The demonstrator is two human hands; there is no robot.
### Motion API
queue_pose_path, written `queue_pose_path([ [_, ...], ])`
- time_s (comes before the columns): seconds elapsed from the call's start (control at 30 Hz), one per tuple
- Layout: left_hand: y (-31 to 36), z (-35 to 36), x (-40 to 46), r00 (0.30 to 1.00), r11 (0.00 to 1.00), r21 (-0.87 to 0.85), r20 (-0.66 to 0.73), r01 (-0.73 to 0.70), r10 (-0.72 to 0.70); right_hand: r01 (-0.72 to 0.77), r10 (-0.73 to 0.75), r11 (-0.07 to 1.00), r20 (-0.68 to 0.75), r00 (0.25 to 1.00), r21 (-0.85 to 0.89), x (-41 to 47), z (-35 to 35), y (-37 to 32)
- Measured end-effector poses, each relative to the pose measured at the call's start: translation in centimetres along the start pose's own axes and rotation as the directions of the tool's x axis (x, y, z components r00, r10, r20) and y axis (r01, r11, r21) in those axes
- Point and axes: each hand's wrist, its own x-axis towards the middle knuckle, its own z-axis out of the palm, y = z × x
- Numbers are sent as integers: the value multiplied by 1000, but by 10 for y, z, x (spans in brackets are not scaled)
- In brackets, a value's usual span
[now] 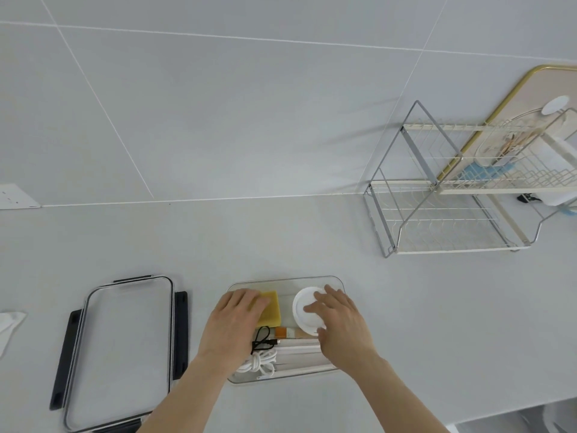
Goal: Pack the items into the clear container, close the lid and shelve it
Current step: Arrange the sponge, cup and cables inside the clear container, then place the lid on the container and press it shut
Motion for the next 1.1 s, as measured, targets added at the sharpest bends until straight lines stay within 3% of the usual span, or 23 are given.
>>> queue_pose_path([
  [0.07, -2, -4, -8, 988, 992, -81, -113, 99, -108, -105, 143, 981, -249, 958, 162, -15, 1, 0],
  [0.1, -4, -5, -12, 964, 971, -141, -155, 193, -214, -182, 253, 953, -304, 918, 243, -22, 3, -2],
  [0.17, -6, -5, -21, 878, 862, -302, -129, 408, -461, -349, 453, 852, -212, 866, 391, -32, 11, -6],
  [0.23, -7, -1, -25, 788, 671, -496, 45, 552, -614, -414, 499, 774, -60, 864, 479, -35, 19, -7],
  [0.3, -6, 4, -24, 760, 557, -580, 177, 594, -626, -413, 493, 752, -23, 870, 514, -33, 18, -8],
  [0.57, -7, 5, -9, 706, 430, -616, 312, 660, -636, -444, 489, 682, 89, 868, 582, -3, 9, -2],
  [0.73, -14, 2, -6, 739, 379, -690, 339, 616, -583, -461, 500, 670, 105, 860, 582, 8, 6, 0],
  [0.8, -17, -4, -13, 762, 396, -725, 270, 563, -588, -424, 531, 762, -97, 842, 489, 6, 3, -10],
  [0.87, -30, -13, -27, 745, 431, -744, 133, 510, -653, -266, 430, 870, -372, 823, 416, 11, -3, -39],
  [0.9, -37, -19, -31, 718, 442, -744, 72, 501, -692, -170, 351, 901, -441, 826, 399, 14, -5, -55],
  [0.93, -46, -24, -35, 683, 442, -743, 27, 502, -730, -74, 257, 920, -451, 854, 385, 13, -8, -74],
  [1.0, -121, -34, -87, 567, 378, -768, -24, 517, -823, 79, 88, 909, -375, 923, 408, 30, 5, -176],
  [1.1, -138, -28, -95, 535, 400, -715, -44, 573, -844, 64, 66, 823, -206, 976, 565, 30, 15, -209],
])
